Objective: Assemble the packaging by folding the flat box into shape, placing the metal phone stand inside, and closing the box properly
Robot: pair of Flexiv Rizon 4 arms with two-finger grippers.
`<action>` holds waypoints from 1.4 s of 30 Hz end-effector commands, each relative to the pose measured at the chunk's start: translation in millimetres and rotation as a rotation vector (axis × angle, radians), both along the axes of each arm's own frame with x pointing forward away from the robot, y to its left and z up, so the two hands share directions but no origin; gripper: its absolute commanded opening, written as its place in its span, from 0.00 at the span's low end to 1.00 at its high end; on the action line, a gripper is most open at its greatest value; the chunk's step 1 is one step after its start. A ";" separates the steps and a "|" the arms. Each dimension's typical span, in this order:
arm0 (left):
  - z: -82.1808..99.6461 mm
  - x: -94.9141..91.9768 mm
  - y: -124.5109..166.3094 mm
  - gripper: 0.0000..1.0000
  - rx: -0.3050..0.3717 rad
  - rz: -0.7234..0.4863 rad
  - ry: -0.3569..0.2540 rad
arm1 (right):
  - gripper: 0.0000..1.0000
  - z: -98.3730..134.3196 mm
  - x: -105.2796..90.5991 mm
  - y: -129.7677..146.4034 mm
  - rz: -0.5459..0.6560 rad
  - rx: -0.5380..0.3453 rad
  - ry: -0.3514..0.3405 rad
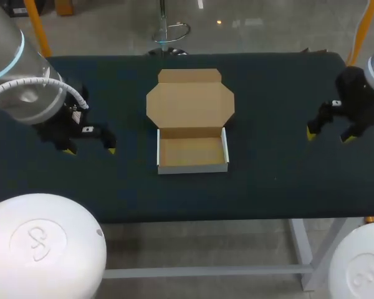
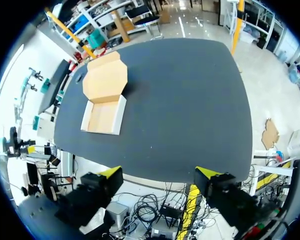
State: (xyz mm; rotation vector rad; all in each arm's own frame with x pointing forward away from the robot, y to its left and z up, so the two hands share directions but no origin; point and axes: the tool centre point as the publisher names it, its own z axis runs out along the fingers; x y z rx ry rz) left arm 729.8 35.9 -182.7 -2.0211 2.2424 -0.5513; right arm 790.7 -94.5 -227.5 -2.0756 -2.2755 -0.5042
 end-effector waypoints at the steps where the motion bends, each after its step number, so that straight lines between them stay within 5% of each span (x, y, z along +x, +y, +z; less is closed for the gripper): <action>1: -3.2 0.9 -0.7 1.00 0.009 0.006 0.003 | 1.00 2.8 -1.1 -0.2 0.001 0.001 0.004; 21: -8.8 -2.0 3.0 1.00 0.029 0.039 0.010 | 1.00 2.8 -1.1 -0.2 0.001 0.001 0.004; 42: -25.5 17.5 9.8 1.00 0.000 0.103 0.026 | 1.00 2.8 -1.1 -0.2 0.001 0.001 0.004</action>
